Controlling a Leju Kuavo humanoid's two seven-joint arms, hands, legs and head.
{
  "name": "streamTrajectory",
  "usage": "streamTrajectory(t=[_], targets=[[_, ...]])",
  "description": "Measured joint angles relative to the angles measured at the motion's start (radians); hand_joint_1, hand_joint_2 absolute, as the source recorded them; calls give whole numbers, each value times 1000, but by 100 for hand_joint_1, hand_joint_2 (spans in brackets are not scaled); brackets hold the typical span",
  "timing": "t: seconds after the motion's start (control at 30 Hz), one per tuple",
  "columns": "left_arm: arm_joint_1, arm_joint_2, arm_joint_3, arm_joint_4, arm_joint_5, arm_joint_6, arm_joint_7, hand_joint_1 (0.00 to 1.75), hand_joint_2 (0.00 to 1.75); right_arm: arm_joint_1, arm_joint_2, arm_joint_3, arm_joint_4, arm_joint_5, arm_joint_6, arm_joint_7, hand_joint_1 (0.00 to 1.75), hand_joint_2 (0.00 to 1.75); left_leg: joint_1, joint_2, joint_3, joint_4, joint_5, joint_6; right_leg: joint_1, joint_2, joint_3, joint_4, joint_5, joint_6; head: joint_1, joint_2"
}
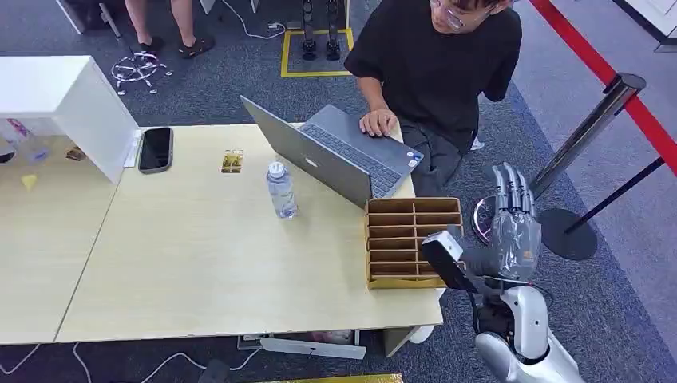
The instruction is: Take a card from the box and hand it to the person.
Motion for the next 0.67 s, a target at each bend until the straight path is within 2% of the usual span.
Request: streamTrajectory(t=[0.33, 0.67], targets=[[9, 0, 1, 0, 12, 5, -3, 0, 0, 9, 65, 79, 79, -254, -85, -93, 0, 175, 0, 0, 0, 0, 0, 0, 0, 0, 0, 0, 0, 0, 0, 0], [15, 0, 1, 0, 13, 15, -9, 0, 0, 37, 122, 90, 122, -297, -88, -175, 0, 175, 0, 0, 0, 0, 0, 0, 0, 0, 0, 0, 0, 0, 0, 0]])
